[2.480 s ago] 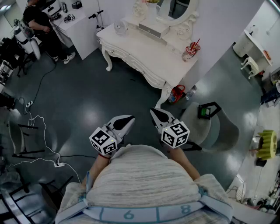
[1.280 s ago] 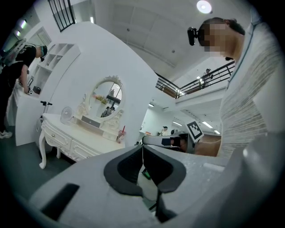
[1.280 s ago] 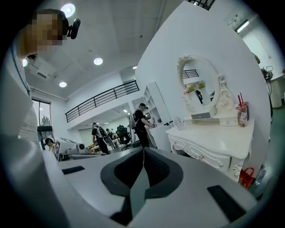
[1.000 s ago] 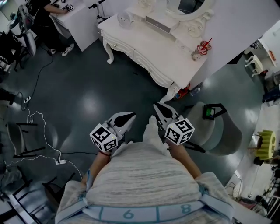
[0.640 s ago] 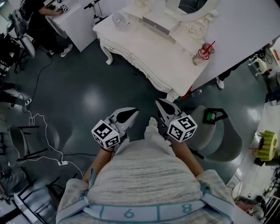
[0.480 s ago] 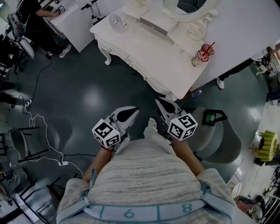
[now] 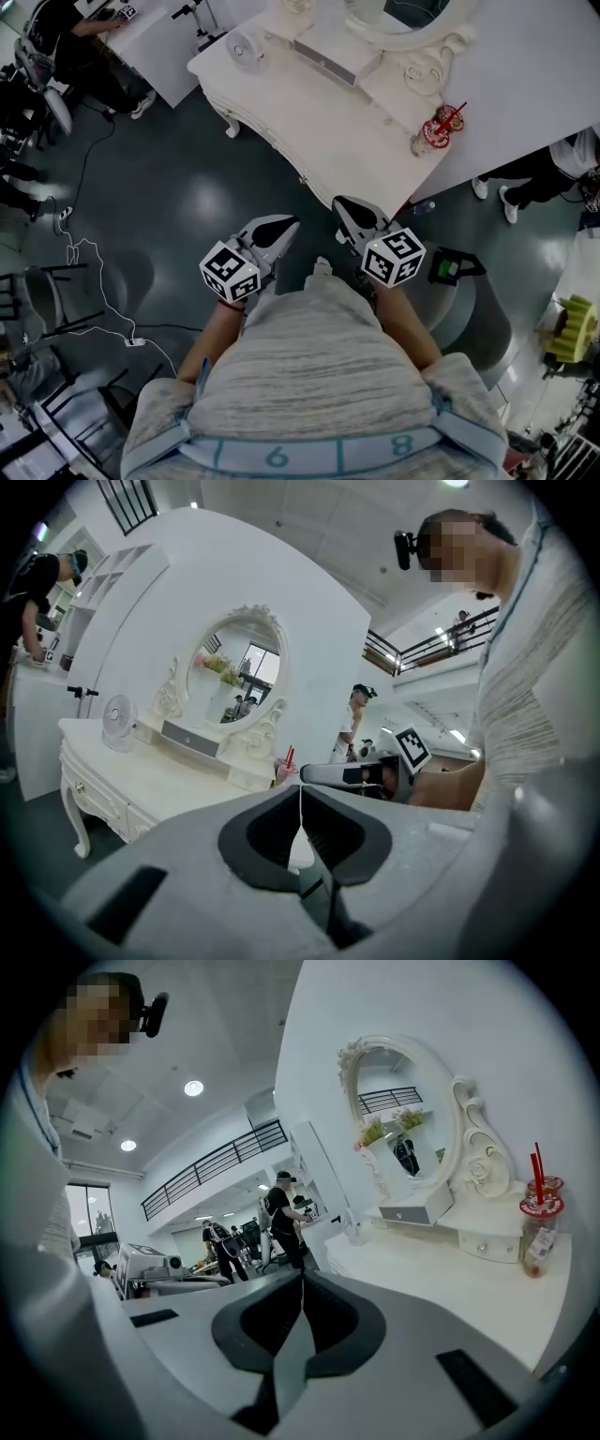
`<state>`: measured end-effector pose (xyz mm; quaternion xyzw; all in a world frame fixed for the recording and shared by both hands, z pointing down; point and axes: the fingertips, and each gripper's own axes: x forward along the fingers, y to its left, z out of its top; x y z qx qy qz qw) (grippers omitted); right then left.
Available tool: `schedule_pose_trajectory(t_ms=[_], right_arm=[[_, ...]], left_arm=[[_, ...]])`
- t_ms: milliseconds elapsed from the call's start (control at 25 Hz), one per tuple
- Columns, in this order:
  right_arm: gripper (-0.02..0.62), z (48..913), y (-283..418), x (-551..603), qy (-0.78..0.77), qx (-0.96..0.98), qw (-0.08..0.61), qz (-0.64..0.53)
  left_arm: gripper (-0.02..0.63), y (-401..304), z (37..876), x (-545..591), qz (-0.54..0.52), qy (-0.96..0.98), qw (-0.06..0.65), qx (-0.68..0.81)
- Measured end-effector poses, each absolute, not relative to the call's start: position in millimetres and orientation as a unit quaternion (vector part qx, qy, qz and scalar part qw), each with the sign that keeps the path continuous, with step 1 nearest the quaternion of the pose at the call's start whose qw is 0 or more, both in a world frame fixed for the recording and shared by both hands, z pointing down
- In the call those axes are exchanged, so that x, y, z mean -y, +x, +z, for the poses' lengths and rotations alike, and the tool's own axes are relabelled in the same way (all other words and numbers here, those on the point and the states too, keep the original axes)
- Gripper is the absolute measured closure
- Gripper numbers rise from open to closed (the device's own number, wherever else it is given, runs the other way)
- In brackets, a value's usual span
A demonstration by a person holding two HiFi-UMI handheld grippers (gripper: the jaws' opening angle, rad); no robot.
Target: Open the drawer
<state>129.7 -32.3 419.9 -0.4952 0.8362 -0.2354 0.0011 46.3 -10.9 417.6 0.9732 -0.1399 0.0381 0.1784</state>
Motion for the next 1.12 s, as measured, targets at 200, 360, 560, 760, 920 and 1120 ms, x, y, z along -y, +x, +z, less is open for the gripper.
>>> schedule_pose_trajectory(t_ms=[200,360,560,760,920,1120], right_arm=[[0.584,429,152,50,-0.479,-0.845,-0.009,-0.239],[0.584,439,165,59,-0.474,-0.846,-0.019,-0.242],[0.584,450,171,68,-0.476,-0.843,-0.020,-0.250],[0.584,463,173,78,-0.485,-0.836,-0.026,-0.256],[0.584,472,171,84,-0.486,-0.834,-0.037,-0.259],[0.584,482,171,89,-0.489,-0.831,-0.043,-0.261]], left_arm=[[0.591,72,430,37,0.061,0.971,0.173,0.153],[0.591,87,437,52,0.075,0.971,0.165,0.154],[0.591,93,455,66,0.101,0.970,0.160,0.155],[0.591,92,483,79,0.132,0.966,0.159,0.154],[0.589,88,505,88,0.158,0.962,0.164,0.150],[0.523,84,533,100,0.184,0.955,0.171,0.155]])
